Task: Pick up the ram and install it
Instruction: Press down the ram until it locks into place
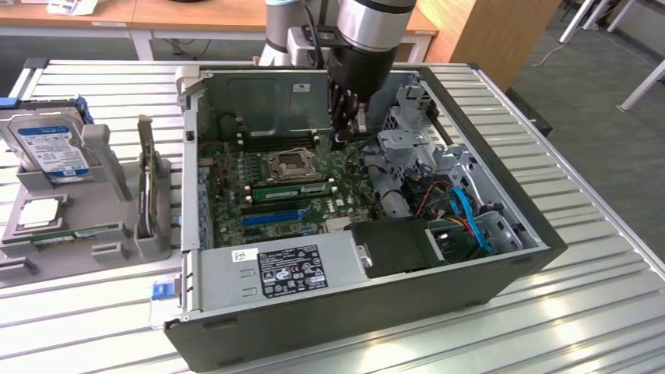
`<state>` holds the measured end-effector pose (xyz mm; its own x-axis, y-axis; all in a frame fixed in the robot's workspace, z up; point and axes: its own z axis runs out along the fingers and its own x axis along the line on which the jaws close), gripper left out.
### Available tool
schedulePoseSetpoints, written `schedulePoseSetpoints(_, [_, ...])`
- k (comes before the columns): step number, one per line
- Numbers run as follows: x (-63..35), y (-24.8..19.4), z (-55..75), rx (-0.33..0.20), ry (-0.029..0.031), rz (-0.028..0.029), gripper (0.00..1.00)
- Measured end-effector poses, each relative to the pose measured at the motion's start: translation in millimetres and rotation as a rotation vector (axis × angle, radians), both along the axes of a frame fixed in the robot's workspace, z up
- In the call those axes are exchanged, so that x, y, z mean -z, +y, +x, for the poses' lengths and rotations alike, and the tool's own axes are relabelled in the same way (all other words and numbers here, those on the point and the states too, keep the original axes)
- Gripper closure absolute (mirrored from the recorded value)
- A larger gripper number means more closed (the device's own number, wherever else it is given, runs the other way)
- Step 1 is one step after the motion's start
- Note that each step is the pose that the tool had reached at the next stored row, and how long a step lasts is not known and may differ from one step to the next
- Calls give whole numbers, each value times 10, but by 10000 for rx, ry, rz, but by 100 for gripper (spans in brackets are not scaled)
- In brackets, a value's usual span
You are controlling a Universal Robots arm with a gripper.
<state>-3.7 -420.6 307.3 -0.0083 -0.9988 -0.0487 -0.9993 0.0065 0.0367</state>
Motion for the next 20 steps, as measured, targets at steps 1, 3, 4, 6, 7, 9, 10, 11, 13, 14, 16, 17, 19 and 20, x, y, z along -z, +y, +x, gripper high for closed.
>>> schedulePoseSetpoints(1, [15,0,0,0,0,-1,90])
schedulePoseSetpoints(3, [40,0,0,0,0,1,90])
schedulePoseSetpoints(4, [52,0,0,0,0,1,90])
schedulePoseSetpoints(6, [74,0,0,0,0,0,90])
schedulePoseSetpoints(7, [85,0,0,0,0,0,90])
schedulePoseSetpoints(9, [109,0,0,0,0,1,90])
schedulePoseSetpoints(10, [119,0,0,0,0,0,90])
schedulePoseSetpoints(11, [130,0,0,0,0,-1,90])
schedulePoseSetpoints(13, [150,0,0,0,0,0,90])
schedulePoseSetpoints(14, [162,0,0,0,0,0,90])
schedulePoseSetpoints(16, [186,0,0,0,0,0,90])
schedulePoseSetpoints(17, [197,0,0,0,0,0,90])
schedulePoseSetpoints(19, [218,0,0,0,0,0,90])
schedulePoseSetpoints(20, [229,0,0,0,-1,1,90])
